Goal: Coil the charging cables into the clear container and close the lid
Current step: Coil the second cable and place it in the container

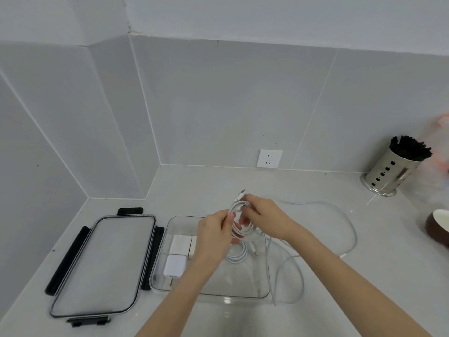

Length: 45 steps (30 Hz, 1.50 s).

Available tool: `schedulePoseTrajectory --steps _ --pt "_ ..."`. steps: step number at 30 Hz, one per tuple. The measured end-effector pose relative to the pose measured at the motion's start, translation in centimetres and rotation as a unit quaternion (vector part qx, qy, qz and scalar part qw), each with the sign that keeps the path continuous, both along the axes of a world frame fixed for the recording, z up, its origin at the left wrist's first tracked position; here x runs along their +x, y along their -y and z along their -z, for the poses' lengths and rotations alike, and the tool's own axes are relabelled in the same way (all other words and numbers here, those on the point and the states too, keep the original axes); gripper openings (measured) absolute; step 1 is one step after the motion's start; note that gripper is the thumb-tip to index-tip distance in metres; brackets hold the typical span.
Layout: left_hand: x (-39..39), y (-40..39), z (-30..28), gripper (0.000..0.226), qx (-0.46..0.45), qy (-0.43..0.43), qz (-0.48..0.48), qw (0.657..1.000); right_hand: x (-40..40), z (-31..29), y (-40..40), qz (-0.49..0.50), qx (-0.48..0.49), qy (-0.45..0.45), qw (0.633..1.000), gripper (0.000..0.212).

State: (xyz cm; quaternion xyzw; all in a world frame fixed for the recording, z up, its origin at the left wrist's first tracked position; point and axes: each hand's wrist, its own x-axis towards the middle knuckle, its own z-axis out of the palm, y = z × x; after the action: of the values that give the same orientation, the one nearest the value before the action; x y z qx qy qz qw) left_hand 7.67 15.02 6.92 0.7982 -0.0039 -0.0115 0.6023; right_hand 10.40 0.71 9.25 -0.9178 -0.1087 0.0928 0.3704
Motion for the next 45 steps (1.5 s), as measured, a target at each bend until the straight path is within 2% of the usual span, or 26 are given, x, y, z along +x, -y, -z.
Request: schedulePoseTrajectory --steps 2,4,9,11,12,15,19,21,26,29,31,34,37,42,45 --pt "-0.1 0.0 -0.1 0.022 -0.018 -0.016 0.008 1.000 0.0 0.0 0.2 0.036 0.164 -0.090 0.982 0.018" --pt "-0.1 -0.1 -0.2 0.022 -0.034 -0.025 0.015 0.999 0.0 0.0 0.4 0.060 0.282 -0.157 0.945 0.017" --pt "0.3 -0.4 -0.4 0.021 -0.049 -0.029 0.011 0.998 0.6 0.4 0.8 0.122 0.412 -0.232 0.873 0.022" --pt "0.2 -0.4 -0.7 0.024 -0.051 -0.028 0.020 0.998 0.7 0.5 0.6 0.170 0.490 -0.264 0.813 0.032" --pt "0.1 -0.3 -0.8 0.027 -0.055 -0.027 0.026 0.998 0.7 0.6 0.6 0.197 0.519 -0.260 0.790 0.031" --pt "-0.4 -0.2 -0.9 0.030 -0.065 -0.033 0.051 0.996 0.9 0.8 0.9 0.270 0.525 -0.189 0.785 0.019" --pt "-0.8 -0.3 -0.7 0.027 -0.079 -0.069 0.041 0.994 1.9 0.5 2.8 0.356 0.561 -0.107 0.740 0.026" --pt "-0.5 -0.5 -0.5 0.026 -0.089 -0.090 0.025 0.992 1.8 0.1 3.1 0.345 0.543 -0.080 0.762 0.023" --pt "0.3 -0.6 -0.5 0.022 -0.075 -0.110 0.011 0.991 0.8 -1.5 2.9 0.219 0.428 -0.053 0.876 0.014" --pt "0.6 -0.6 -0.6 0.020 -0.036 -0.105 0.026 0.993 0.1 -2.5 2.3 0.129 0.320 -0.021 0.938 0.012" --pt "0.8 -0.7 -0.7 0.021 0.003 -0.096 0.052 0.994 -0.2 -2.6 1.6 0.082 0.190 0.045 0.977 0.014" --pt "1.0 -0.8 -1.0 0.022 0.046 -0.083 0.091 0.991 -0.3 -2.3 0.9 0.017 0.066 0.104 0.992 0.009" --pt "1.2 -1.1 -1.2 0.018 0.016 -0.102 0.106 0.989 -0.2 -2.0 0.9 -0.047 -0.011 0.141 0.989 0.009" --pt "1.3 -1.7 -1.5 0.016 -0.066 -0.150 0.143 0.976 -0.3 -1.8 1.0 -0.090 -0.055 0.167 0.980 0.010" --pt "1.2 -1.9 -1.5 0.018 -0.087 -0.162 0.151 0.971 -0.4 -2.1 1.1 -0.090 -0.047 0.140 0.985 0.010"
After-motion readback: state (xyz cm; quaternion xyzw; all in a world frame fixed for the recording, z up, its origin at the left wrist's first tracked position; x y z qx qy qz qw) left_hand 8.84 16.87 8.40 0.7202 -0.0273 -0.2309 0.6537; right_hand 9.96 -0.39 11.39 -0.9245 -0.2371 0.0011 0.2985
